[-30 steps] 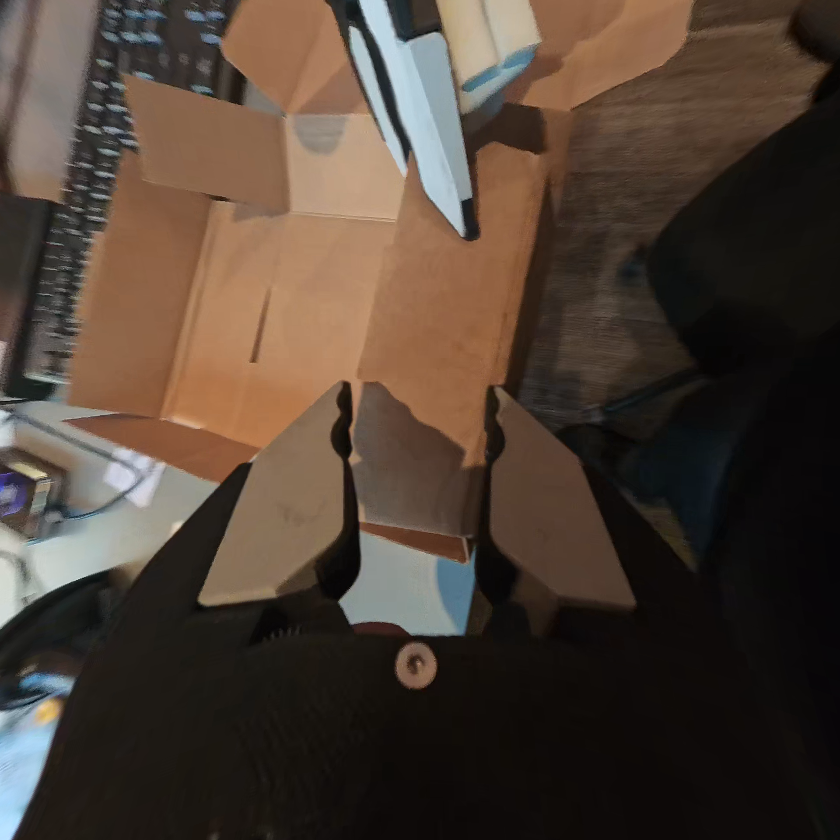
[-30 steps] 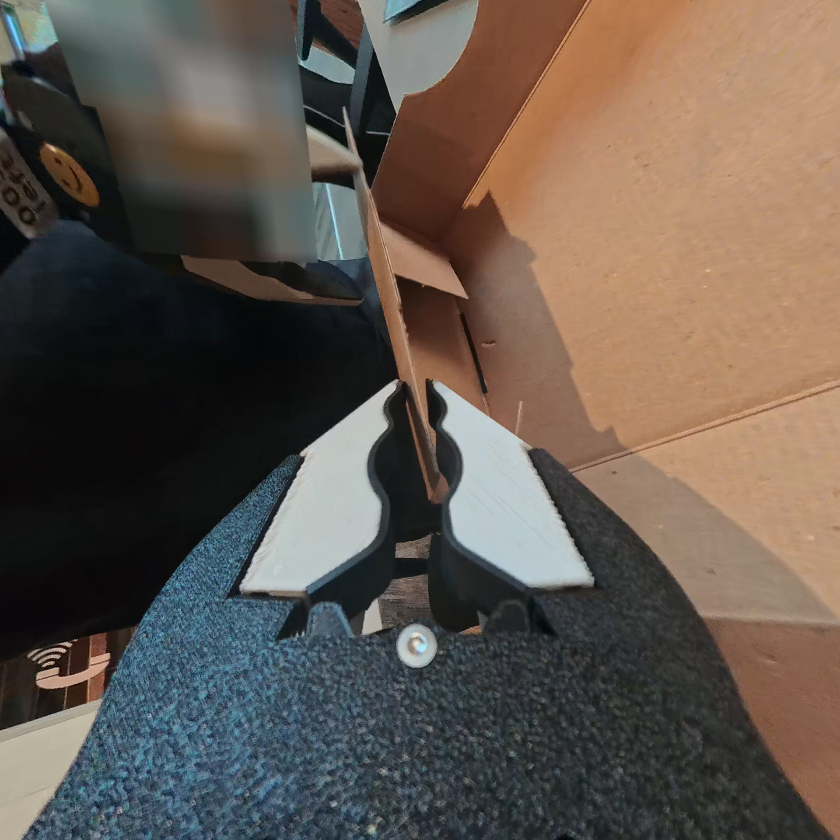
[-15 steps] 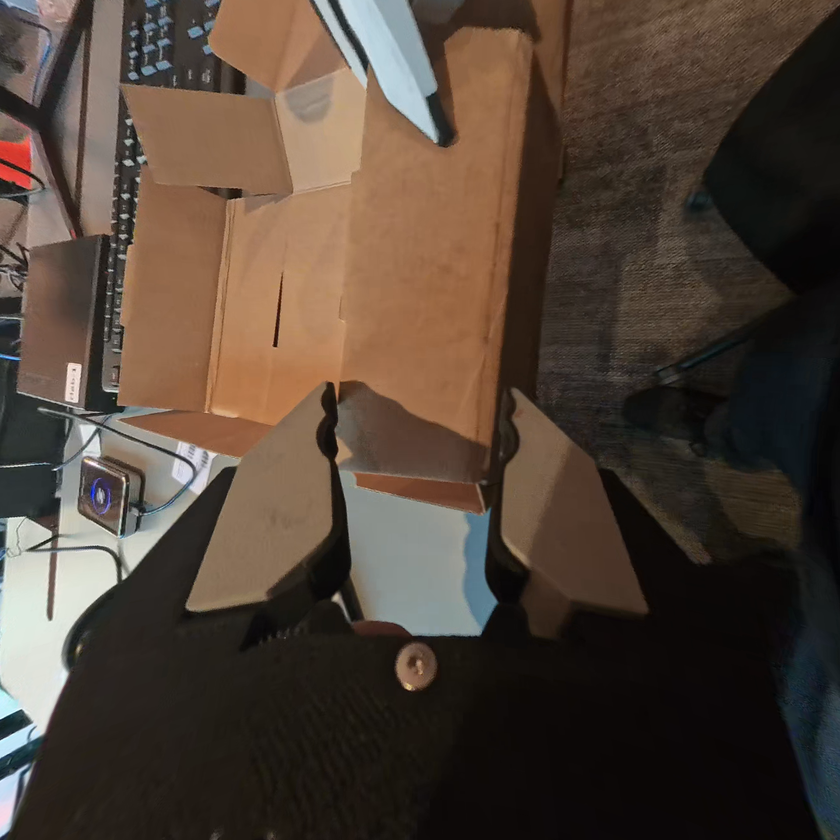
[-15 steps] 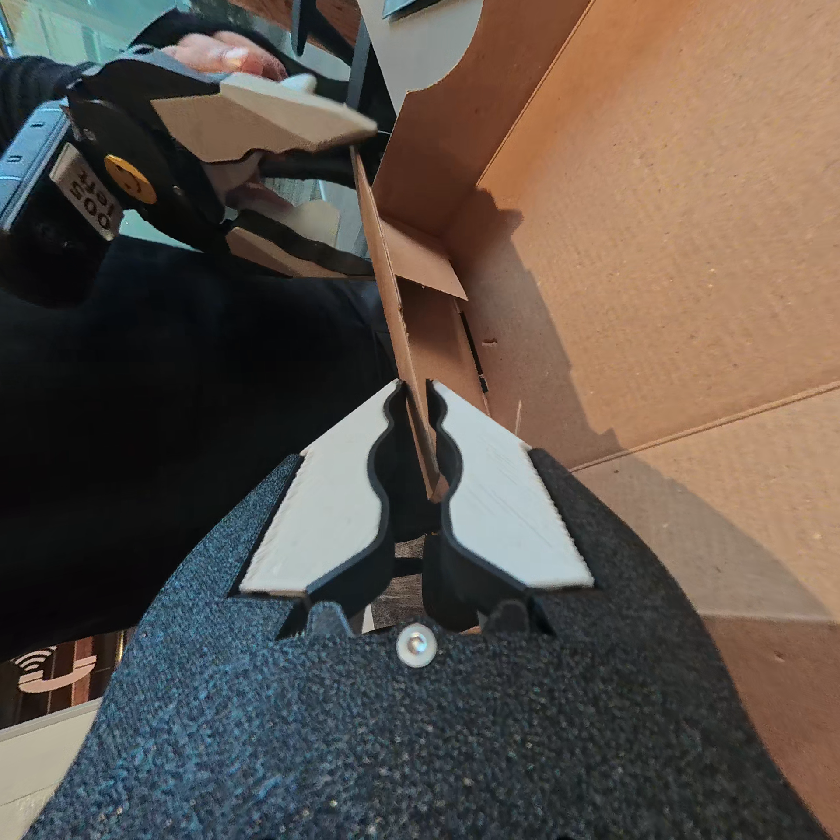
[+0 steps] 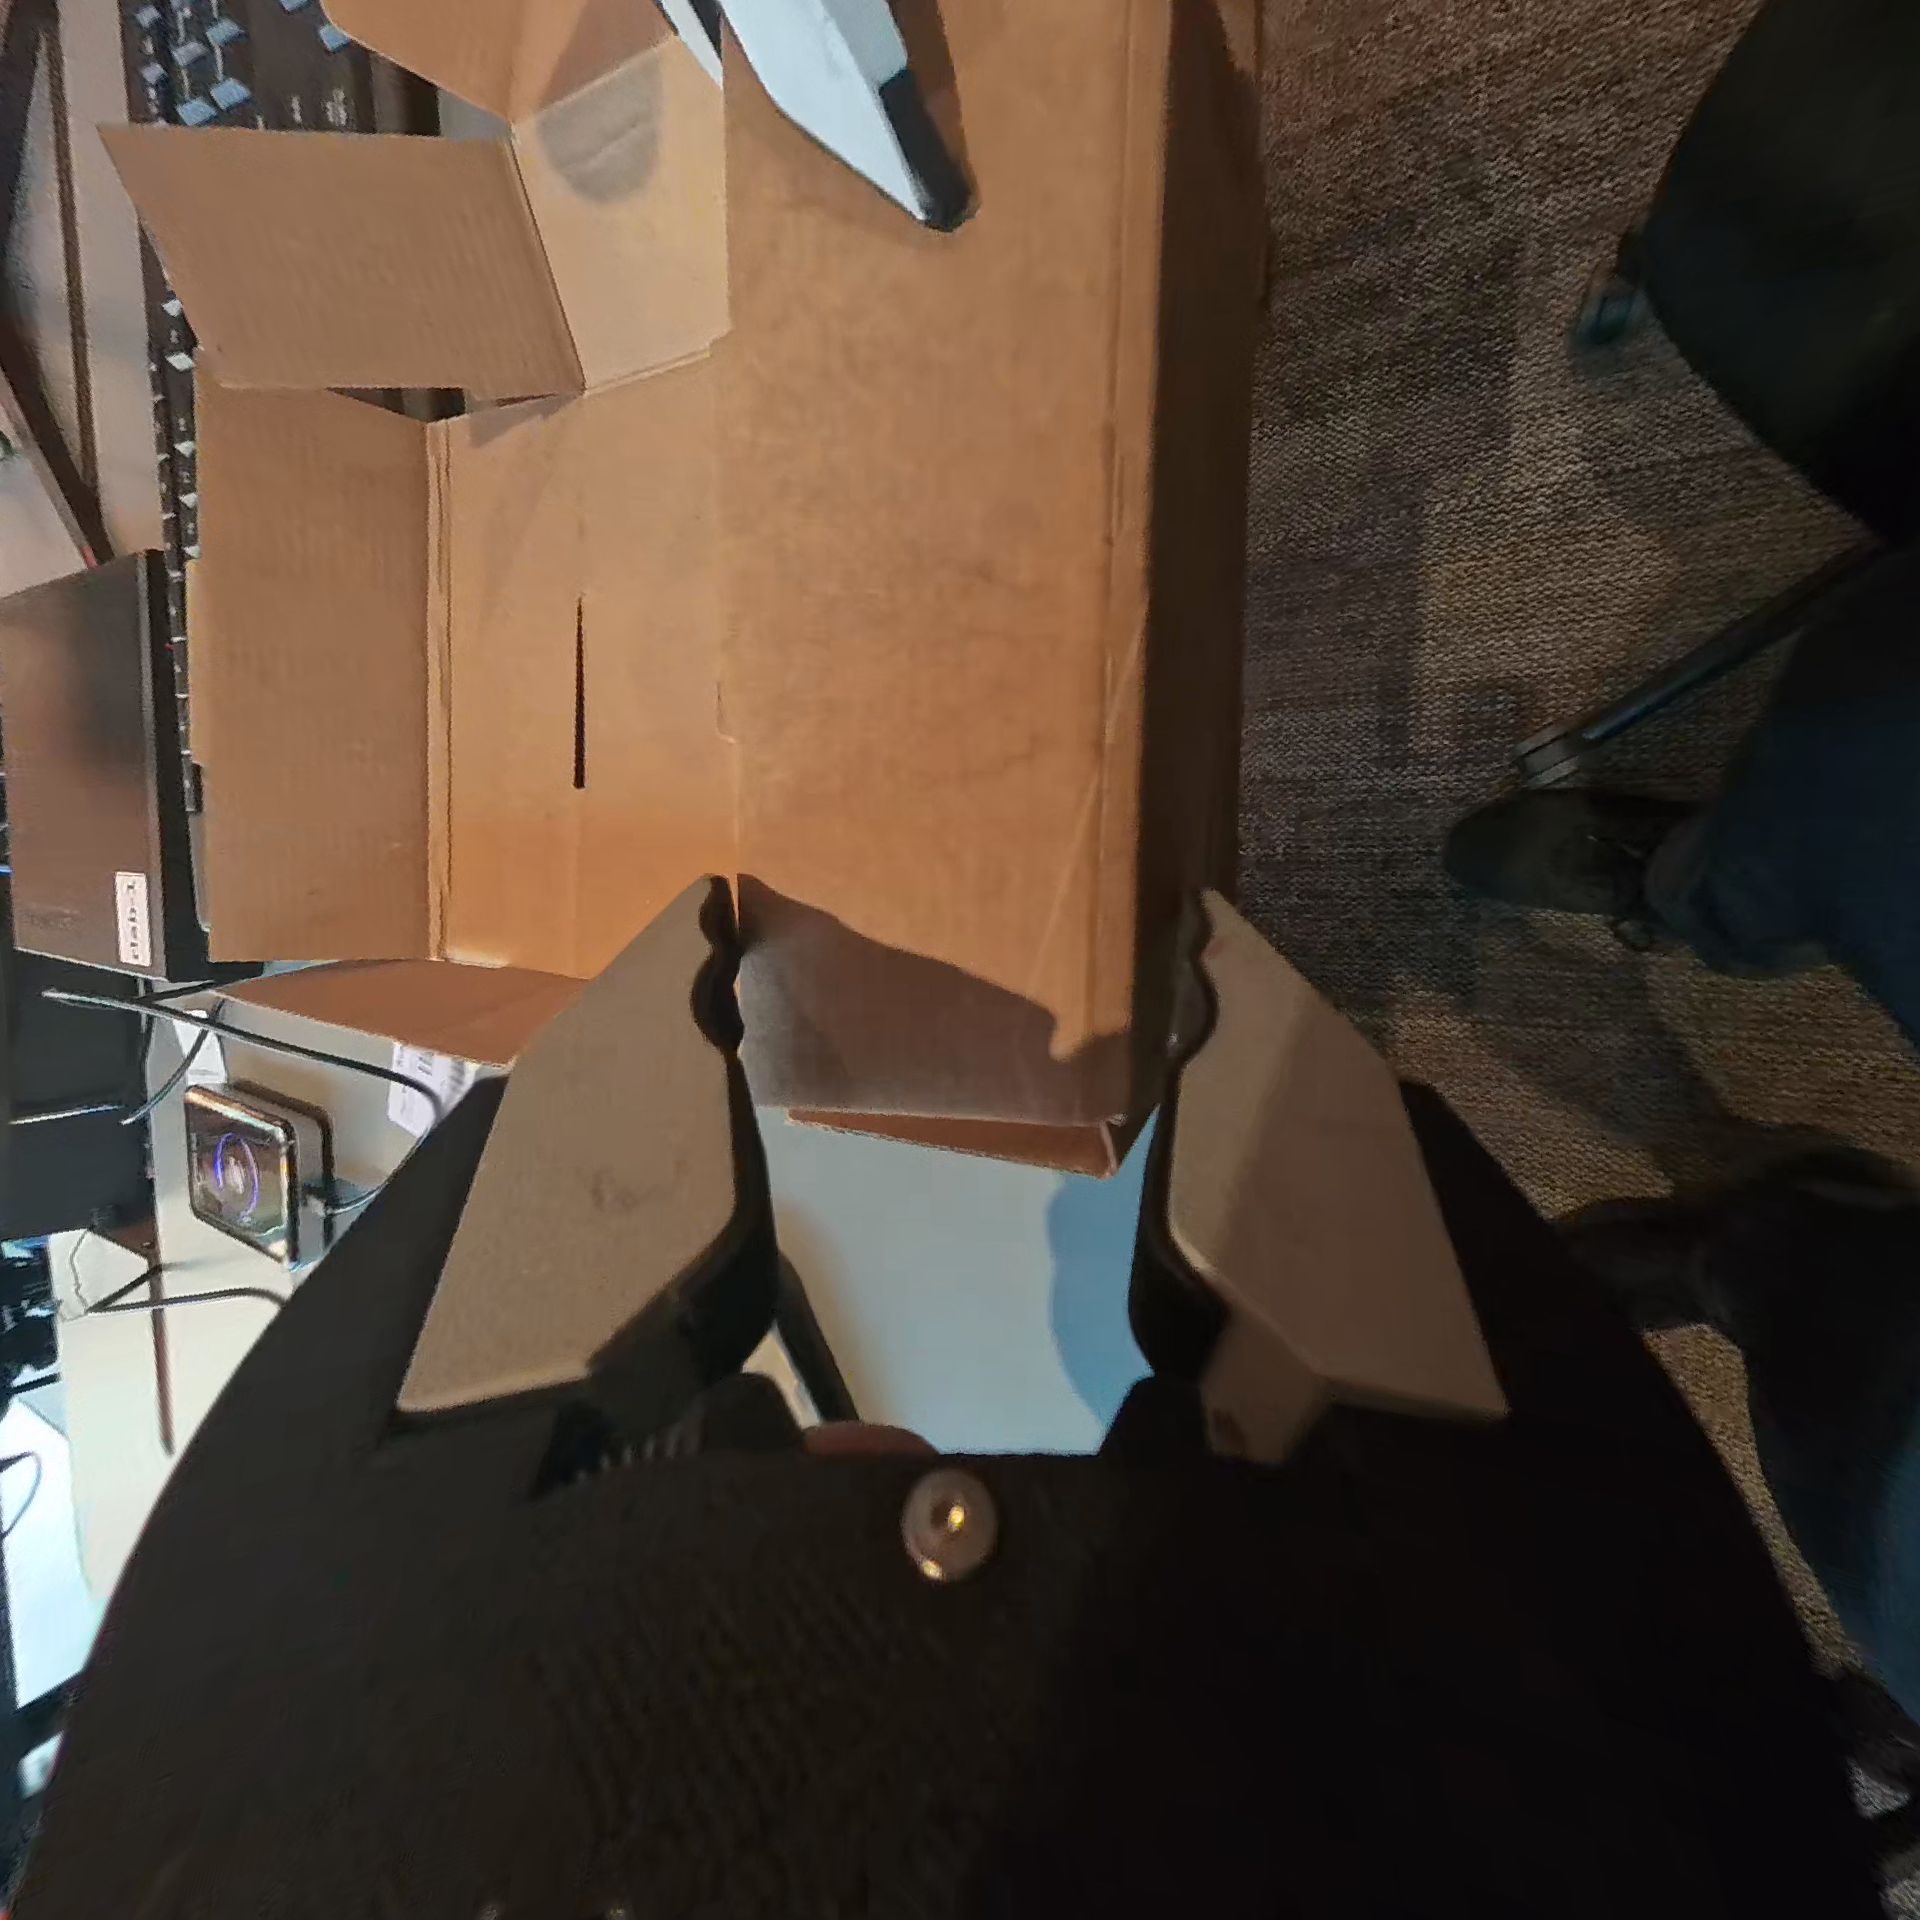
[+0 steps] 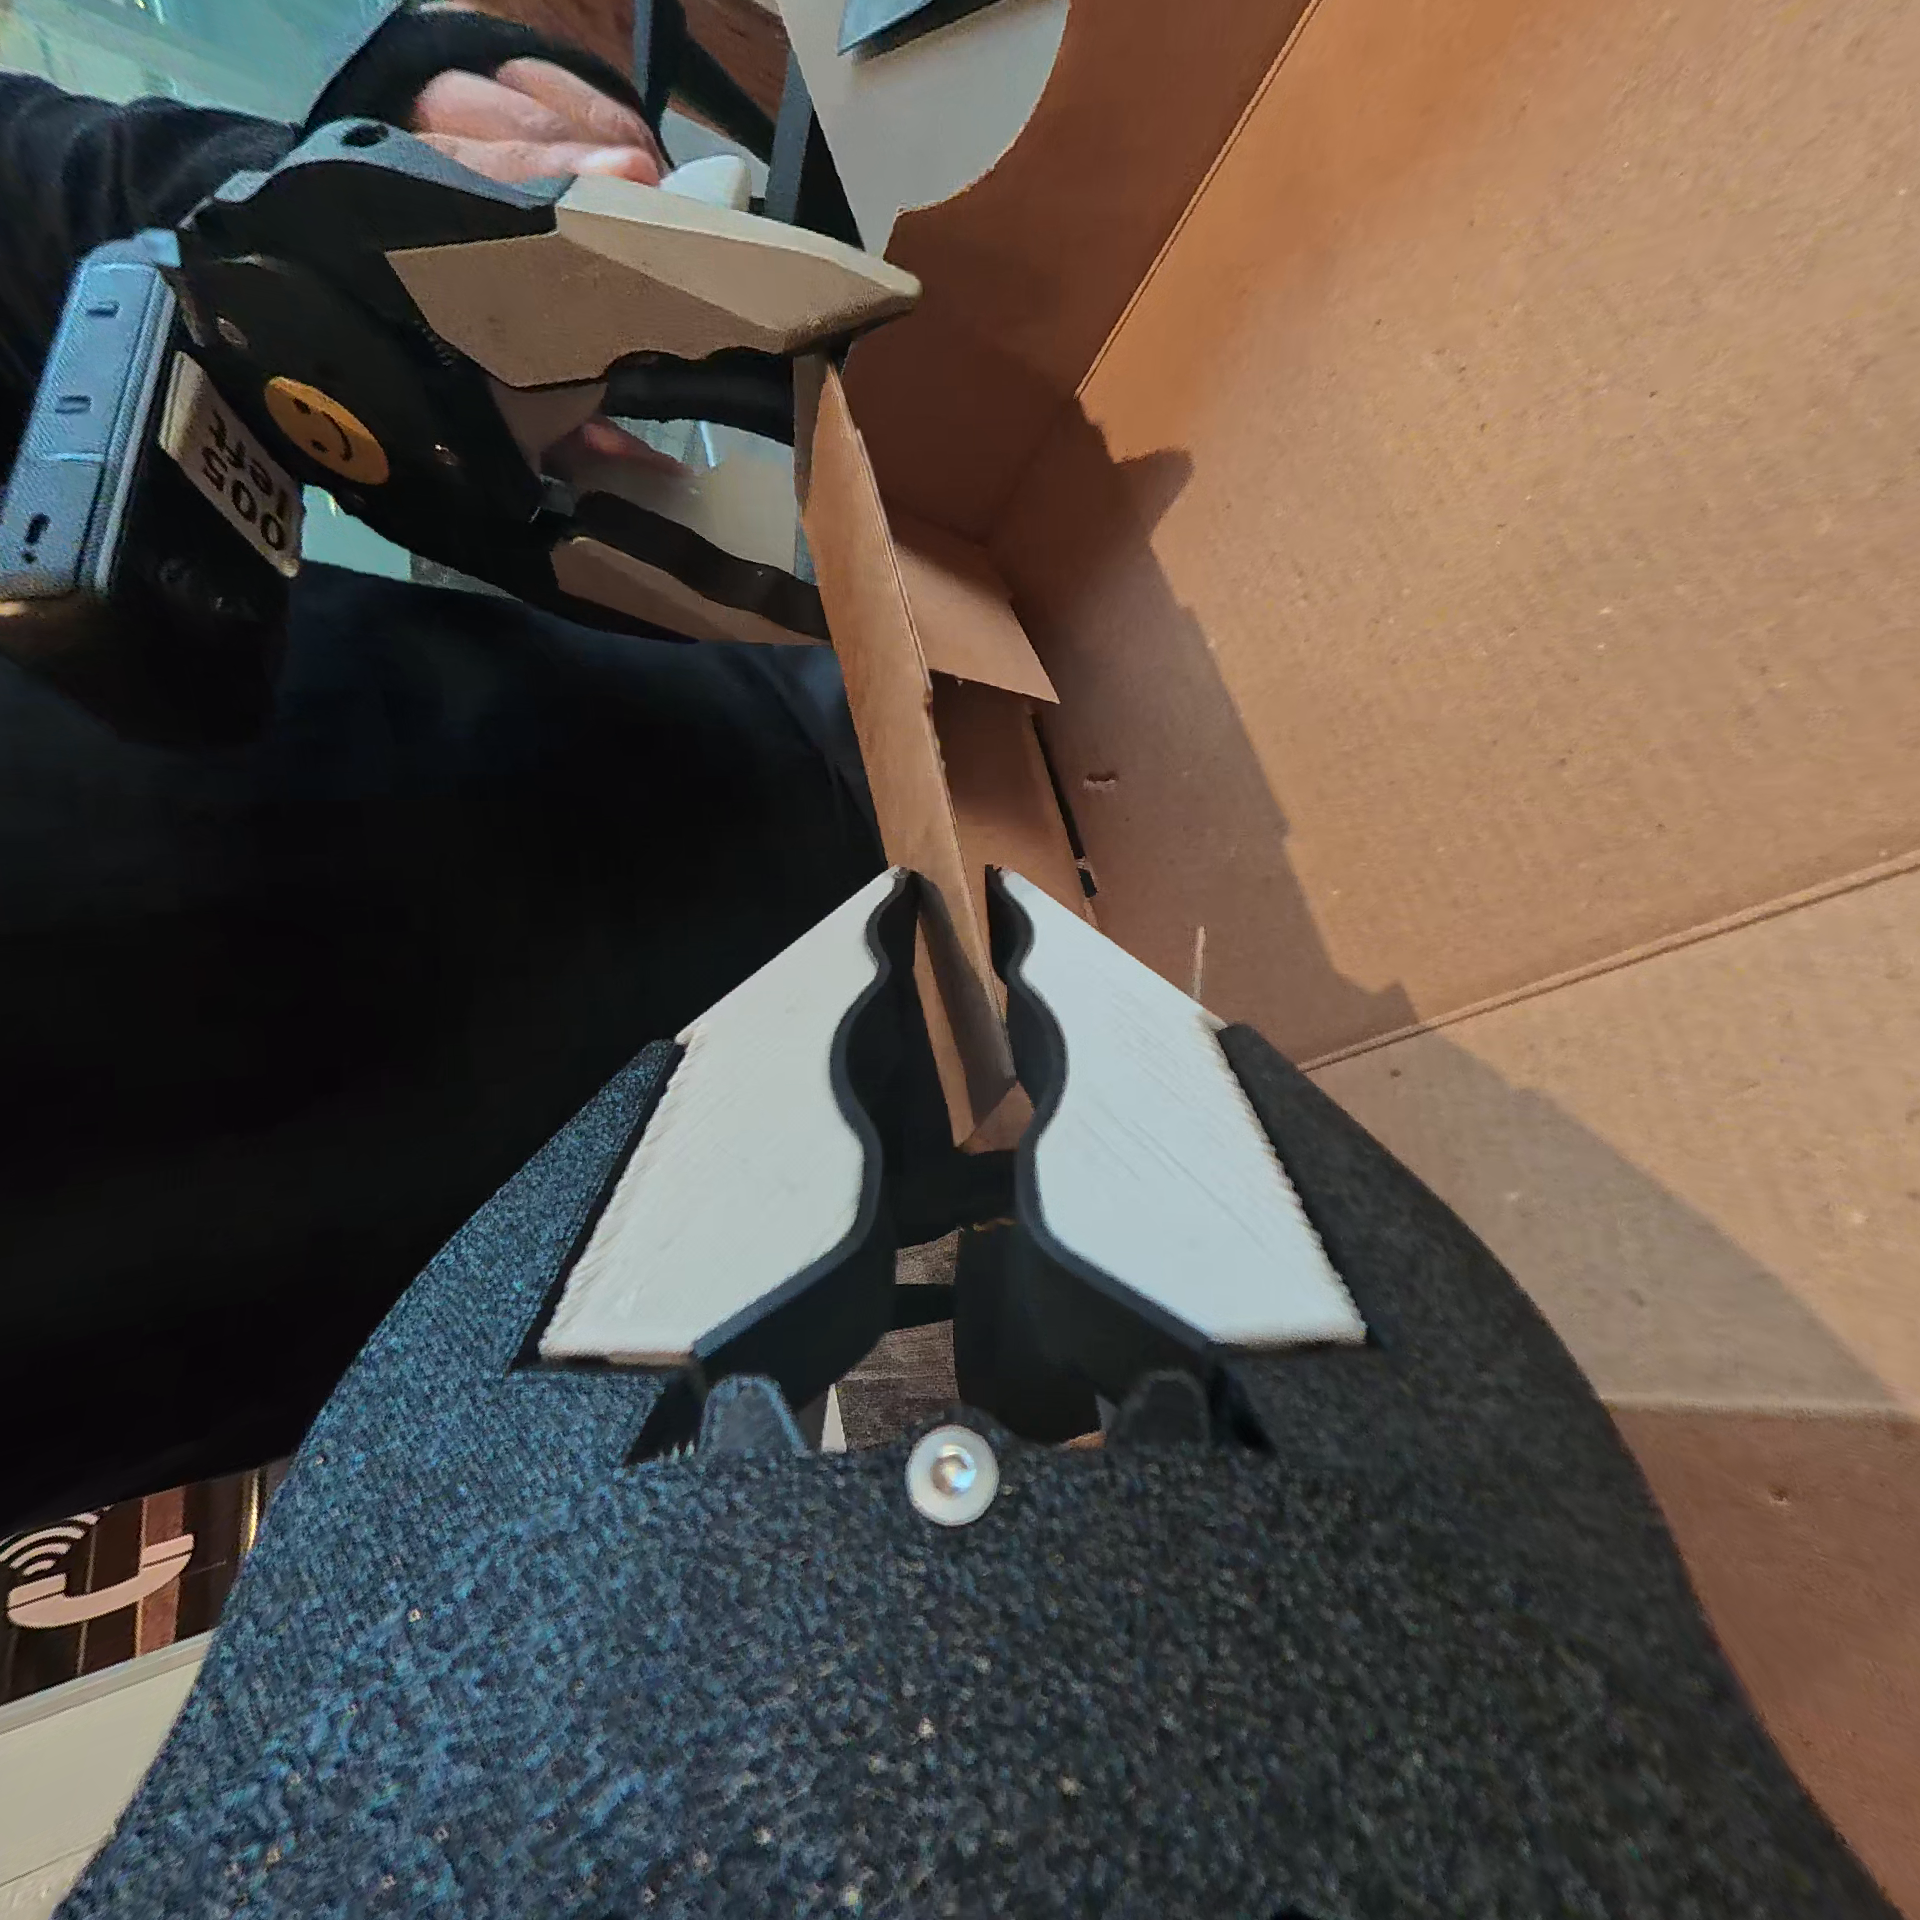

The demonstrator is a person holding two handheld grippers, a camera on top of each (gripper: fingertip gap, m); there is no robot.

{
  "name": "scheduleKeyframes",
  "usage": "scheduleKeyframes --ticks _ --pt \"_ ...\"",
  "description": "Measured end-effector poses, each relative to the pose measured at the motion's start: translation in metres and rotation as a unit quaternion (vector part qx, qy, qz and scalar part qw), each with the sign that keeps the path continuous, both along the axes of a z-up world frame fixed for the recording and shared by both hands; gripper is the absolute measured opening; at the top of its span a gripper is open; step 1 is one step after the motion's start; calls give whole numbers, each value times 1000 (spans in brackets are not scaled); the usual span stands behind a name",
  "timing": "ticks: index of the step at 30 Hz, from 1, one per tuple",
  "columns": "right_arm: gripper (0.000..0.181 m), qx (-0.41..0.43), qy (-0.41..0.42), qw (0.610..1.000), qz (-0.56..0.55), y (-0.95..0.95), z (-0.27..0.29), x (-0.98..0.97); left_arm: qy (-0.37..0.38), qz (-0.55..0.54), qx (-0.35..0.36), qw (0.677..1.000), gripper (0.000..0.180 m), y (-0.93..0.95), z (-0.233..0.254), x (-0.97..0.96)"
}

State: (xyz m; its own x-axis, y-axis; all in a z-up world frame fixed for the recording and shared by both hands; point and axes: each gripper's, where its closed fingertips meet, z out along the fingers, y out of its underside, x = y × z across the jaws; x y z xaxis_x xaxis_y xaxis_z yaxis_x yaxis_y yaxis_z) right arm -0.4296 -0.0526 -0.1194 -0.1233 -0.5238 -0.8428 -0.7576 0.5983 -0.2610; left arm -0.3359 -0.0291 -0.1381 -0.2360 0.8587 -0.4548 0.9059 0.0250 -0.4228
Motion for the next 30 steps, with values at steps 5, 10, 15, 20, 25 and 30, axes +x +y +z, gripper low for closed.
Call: scheduleKeyframes --ticks 5,10,15,20,25,30 --pt "25 -42 33 999 2 -2 -5 -2 25 7 67 997 75 4 -7 -2" --pt "40 -160 31 986 -45 -24 33 -18 39 12 87 995 73 0 -8 -7" --pt "30 -235 41 961 -140 -57 62 -78 48 20 88 995 73 0 -10 -7" --pt "28 -240 105 959 -106 -36 21 -103 55 23 78 995 73 -1 -10 -8" --pt "15 -281 118 948 -95 -32 -14 -81 68 31 66 995 74 -2 -10 -9" --pt "3 -294 101 949 -60 -22 -16 -67 71 47 26 996 75 -4 -9 -5"
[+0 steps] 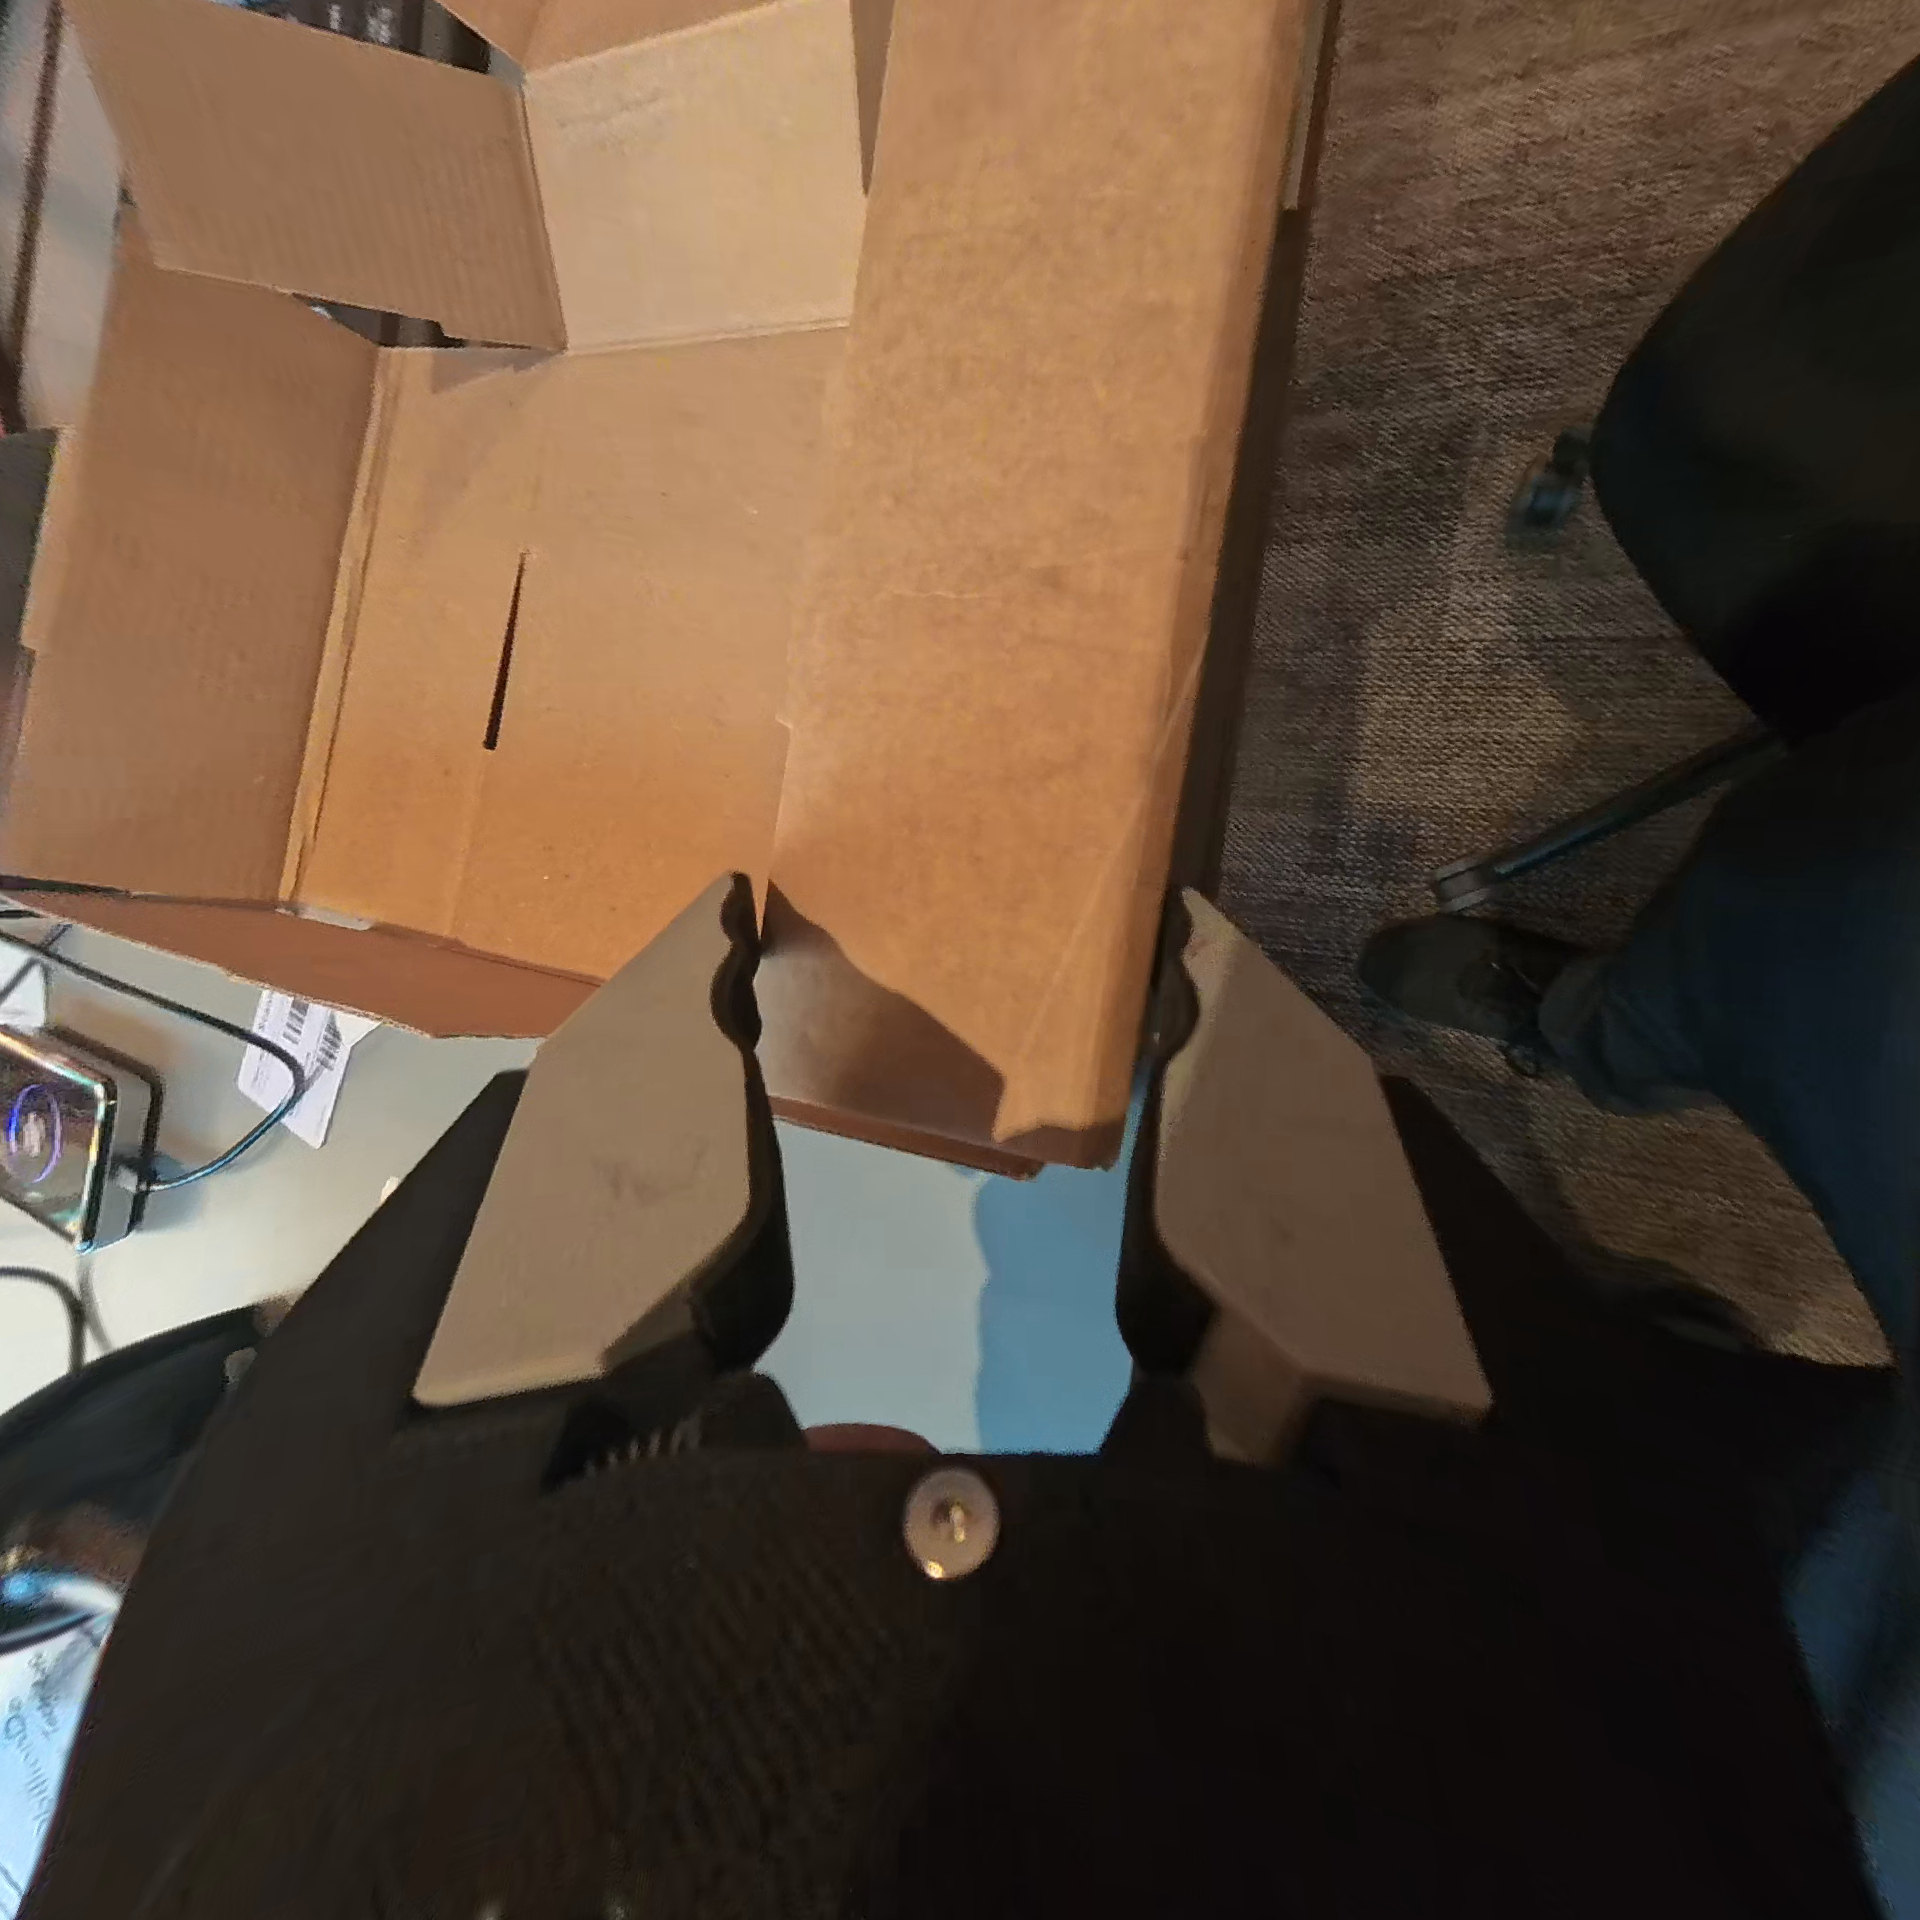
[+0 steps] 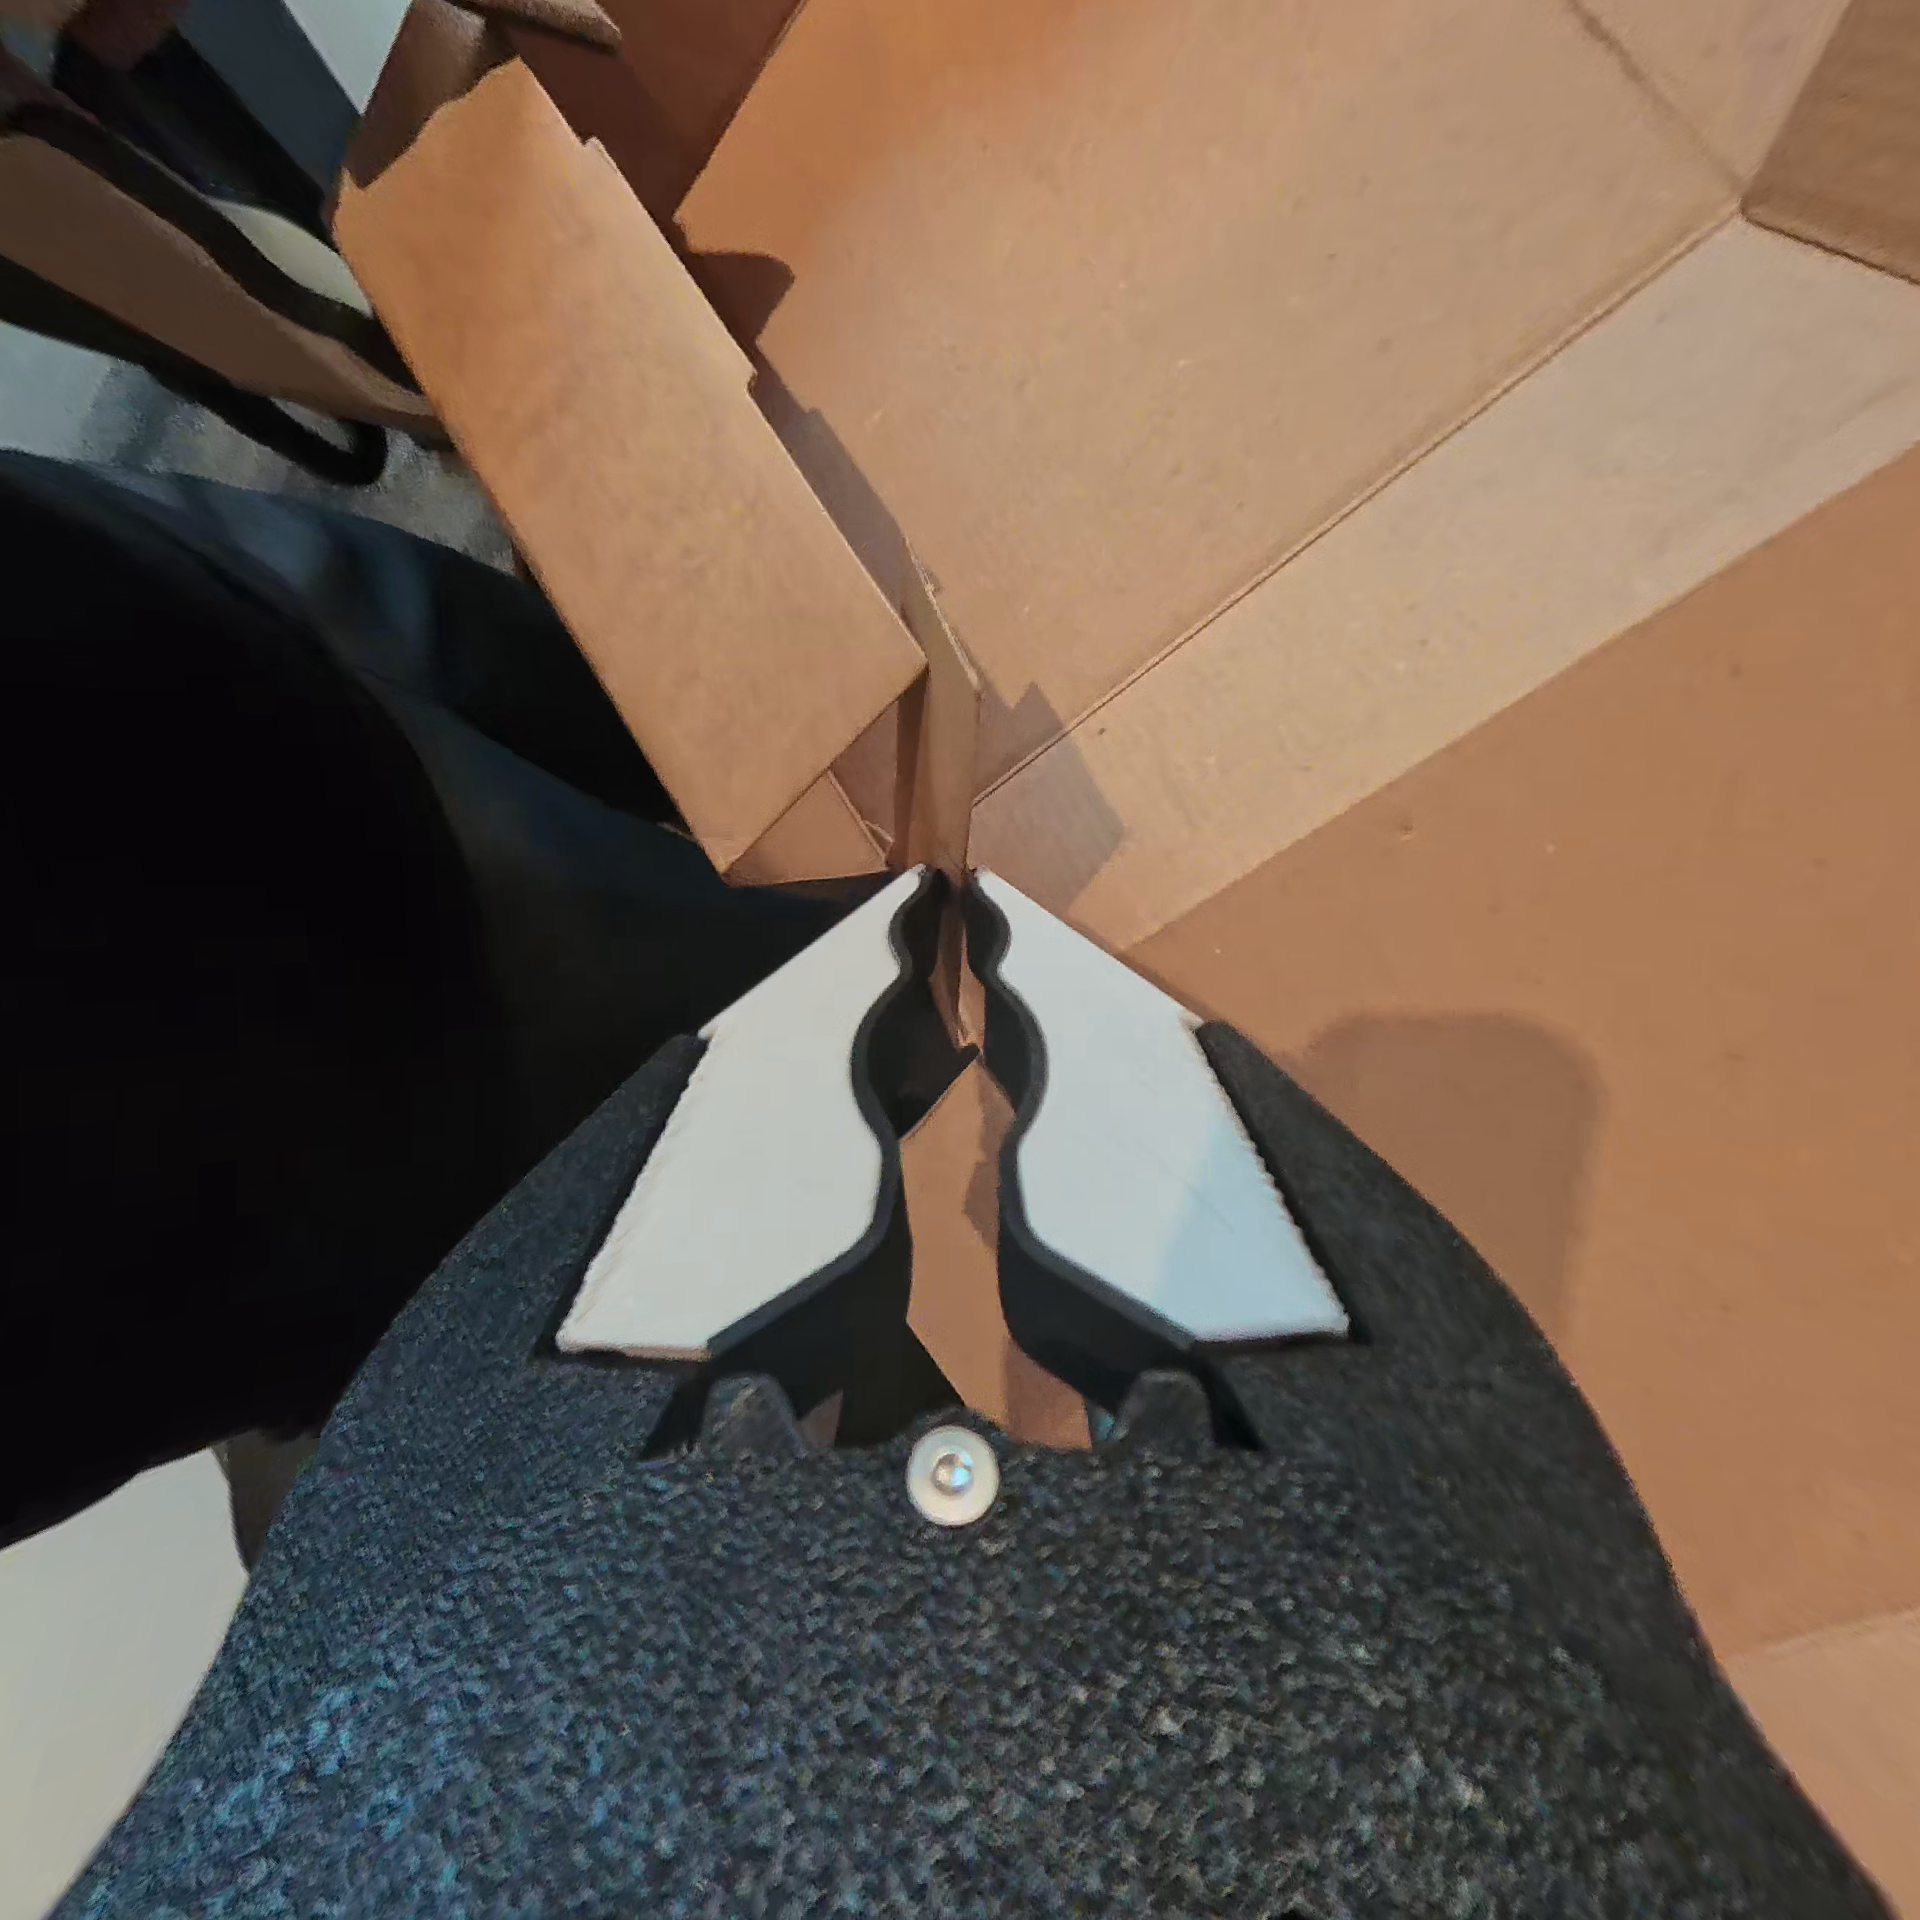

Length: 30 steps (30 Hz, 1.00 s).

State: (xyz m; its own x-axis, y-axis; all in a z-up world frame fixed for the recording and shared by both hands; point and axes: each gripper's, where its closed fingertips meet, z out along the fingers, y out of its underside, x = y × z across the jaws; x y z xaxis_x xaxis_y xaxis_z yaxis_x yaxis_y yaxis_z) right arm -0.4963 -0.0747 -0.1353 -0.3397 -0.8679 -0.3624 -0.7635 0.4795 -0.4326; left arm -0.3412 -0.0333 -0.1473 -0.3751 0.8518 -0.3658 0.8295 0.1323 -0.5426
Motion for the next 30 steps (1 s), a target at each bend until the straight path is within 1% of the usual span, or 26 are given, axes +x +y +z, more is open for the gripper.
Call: scheduleKeyframes --ticks 2,4,6,9,12,15,19,22,25,28,30 --pt "3 -8 11 1000 18 2 1 1 10 3 -13 1000 74 3 0 -1" --pt "2 -12 24 999 35 3 2 2 14 11 -11 1000 74 6 -1 -2" --pt "3 -6 31 998 46 4 1 3 15 27 -7 999 77 4 -1 -2" --pt "2 6 34 998 56 5 1 4 35 54 53 997 83 5 -8 2" --pt "1 19 29 997 64 8 2 5 41 85 103 990 99 0 -13 8" --pt "1 23 28 997 64 8 2 3 45 71 120 989 97 0 -12 9" --pt "1 24 27 997 61 7 2 4 43 51 117 991 94 -2 -12 10" --pt "1 18 29 997 69 9 3 8 55 42 97 993 93 -1 -9 8" --pt "1 0 44 994 99 13 4 11 76 38 77 993 92 1 -10 9" --pt "1 -13 62 989 136 19 5 14 80 34 54 995 91 5 -8 8" --pt "5 -2 61 987 147 23 5 15 82 30 40 995 90 7 -8 9"
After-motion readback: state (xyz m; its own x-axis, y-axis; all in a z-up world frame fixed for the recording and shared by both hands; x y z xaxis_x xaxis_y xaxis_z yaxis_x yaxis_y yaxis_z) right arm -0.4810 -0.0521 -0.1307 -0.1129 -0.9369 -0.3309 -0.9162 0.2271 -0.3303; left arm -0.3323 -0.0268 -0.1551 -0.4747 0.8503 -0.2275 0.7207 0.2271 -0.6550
